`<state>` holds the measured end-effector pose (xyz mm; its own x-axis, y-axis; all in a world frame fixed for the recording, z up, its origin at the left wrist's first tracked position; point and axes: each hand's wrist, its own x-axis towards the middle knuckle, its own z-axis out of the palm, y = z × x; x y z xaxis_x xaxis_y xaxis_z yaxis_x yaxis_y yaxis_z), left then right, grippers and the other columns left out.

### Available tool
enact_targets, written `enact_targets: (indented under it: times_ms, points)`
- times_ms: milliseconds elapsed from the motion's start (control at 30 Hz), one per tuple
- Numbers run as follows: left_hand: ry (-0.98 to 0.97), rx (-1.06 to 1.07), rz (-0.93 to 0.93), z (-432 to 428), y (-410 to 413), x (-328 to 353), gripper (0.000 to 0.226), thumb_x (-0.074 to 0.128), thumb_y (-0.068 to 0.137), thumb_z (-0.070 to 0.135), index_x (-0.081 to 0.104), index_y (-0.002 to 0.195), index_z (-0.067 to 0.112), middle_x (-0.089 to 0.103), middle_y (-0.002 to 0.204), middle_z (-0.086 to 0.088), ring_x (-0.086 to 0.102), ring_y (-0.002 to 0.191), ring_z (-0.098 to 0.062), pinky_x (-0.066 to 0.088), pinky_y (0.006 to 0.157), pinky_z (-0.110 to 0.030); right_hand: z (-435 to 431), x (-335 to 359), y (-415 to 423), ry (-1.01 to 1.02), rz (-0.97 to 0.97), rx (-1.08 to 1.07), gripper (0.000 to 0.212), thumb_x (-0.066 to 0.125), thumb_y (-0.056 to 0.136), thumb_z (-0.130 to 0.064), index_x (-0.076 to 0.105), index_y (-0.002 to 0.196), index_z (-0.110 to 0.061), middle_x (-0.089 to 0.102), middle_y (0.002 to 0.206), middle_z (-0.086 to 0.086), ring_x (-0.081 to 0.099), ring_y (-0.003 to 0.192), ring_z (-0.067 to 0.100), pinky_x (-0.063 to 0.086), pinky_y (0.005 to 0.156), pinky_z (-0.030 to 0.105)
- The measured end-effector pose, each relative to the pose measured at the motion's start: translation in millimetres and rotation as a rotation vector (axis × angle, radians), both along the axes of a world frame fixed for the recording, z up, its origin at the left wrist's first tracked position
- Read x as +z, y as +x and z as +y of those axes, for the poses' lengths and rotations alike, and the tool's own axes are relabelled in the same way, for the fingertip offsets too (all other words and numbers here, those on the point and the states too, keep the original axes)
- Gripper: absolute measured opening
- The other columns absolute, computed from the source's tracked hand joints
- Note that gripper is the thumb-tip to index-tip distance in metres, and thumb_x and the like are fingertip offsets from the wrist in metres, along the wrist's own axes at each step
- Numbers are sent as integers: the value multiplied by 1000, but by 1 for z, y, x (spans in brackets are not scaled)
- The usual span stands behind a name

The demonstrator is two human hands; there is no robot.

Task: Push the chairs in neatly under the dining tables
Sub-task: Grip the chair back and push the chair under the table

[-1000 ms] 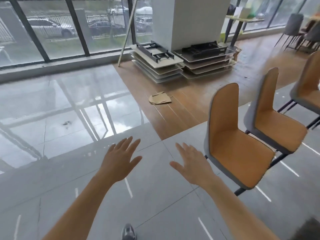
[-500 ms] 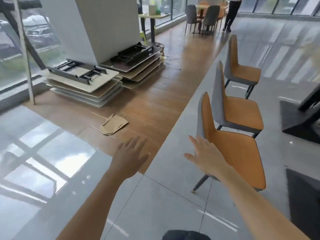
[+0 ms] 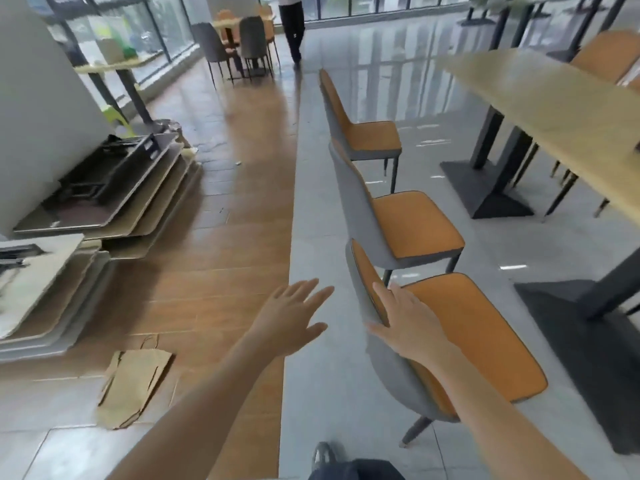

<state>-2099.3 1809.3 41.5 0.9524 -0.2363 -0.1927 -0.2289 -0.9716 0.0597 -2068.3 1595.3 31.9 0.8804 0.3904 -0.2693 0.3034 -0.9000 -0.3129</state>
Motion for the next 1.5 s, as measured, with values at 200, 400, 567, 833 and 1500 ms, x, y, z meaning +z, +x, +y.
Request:
enact_targets:
  times_ms: [200, 400, 567, 833, 1500]
  points:
    - [83, -373, 60, 6, 131, -16, 67, 43, 93, 47, 9, 147, 27, 10, 159, -3, 14, 145, -22, 17, 116, -39, 15, -12, 51, 21, 57, -244, 70, 45, 90, -52, 13, 145, -24, 24, 153, 5, 23, 140, 26, 34, 107, 43]
    - [32, -732, 137, -9, 207, -49, 68, 59, 85, 42, 24, 142, 27, 27, 152, 0, 29, 138, -24, 27, 111, -39, 32, -33, 61, -18, 195, -487, 78, 49, 86, -55, 8, 146, -27, 19, 156, 5, 22, 141, 27, 31, 109, 44]
    - [88, -1006, 180, -9, 255, -78, 69, 56, 85, 45, 22, 143, 29, 28, 151, 2, 28, 138, -22, 23, 111, -41, 67, -51, 57, 56, 311, -786, 83, 57, 83, -51, 9, 146, -28, 29, 150, 4, 37, 131, 28, 41, 102, 45]
    - [14, -1200, 290, -23, 293, -93, 60, 57, 86, 40, 33, 139, 27, 45, 141, -1, 42, 128, -25, 34, 106, -37, 93, -63, 54, -141, 248, -1187, 53, 63, 81, -35, 41, 128, -28, 56, 123, -2, 50, 113, 22, 44, 92, 37]
    - [-21, -1427, 251, -140, 354, -105, 59, 57, 88, 41, 32, 140, 31, 53, 130, 1, 51, 116, -21, 44, 94, -33, 19, -86, 89, -282, 63, -1423, 32, 55, 80, -33, 52, 111, -27, 64, 106, -7, 56, 102, 20, 35, 85, 31]
